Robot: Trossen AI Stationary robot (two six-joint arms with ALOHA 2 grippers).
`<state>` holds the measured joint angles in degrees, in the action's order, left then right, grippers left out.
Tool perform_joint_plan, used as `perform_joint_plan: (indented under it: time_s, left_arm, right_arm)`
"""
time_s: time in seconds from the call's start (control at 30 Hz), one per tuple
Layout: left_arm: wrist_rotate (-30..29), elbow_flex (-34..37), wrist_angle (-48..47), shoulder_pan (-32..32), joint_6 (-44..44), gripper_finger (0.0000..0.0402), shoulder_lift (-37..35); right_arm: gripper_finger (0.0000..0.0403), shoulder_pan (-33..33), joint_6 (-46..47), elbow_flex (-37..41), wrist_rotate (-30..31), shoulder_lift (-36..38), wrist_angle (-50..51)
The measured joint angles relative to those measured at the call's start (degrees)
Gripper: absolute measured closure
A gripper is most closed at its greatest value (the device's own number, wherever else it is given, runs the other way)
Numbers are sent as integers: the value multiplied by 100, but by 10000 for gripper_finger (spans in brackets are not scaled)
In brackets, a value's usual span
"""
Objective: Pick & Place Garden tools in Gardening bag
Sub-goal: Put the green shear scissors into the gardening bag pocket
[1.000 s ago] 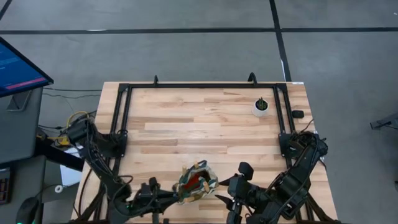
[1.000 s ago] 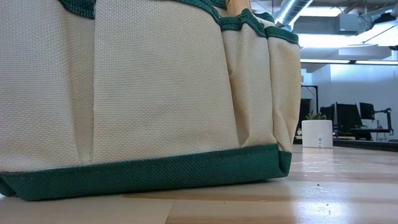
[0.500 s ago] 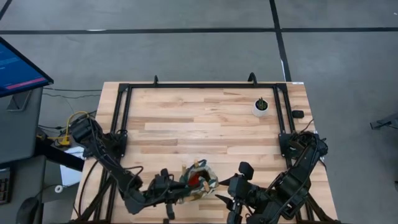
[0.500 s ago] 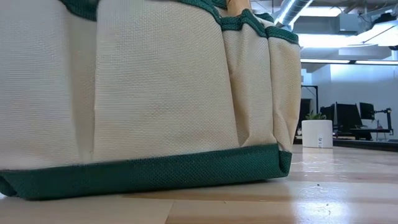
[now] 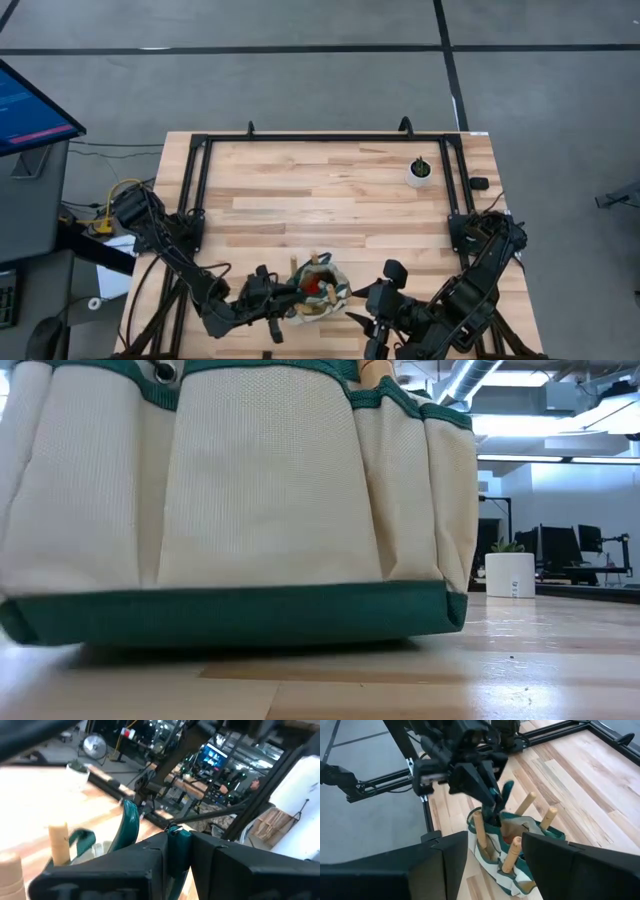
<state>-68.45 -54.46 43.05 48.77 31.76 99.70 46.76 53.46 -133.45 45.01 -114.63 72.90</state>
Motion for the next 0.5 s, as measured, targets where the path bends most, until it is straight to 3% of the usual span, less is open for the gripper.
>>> perform_joint_plan:
  time_s: [0.33, 0.5]
  left_arm:
    - [-271, -6, 244, 647, -1473, 368, -968]
    - [-611, -6, 230, 1101, -1617, 368, -929]
  right_arm:
    - [223, -6, -1, 0, -2, 0, -2]
    - [223, -6, -1, 0, -2, 0, -2]
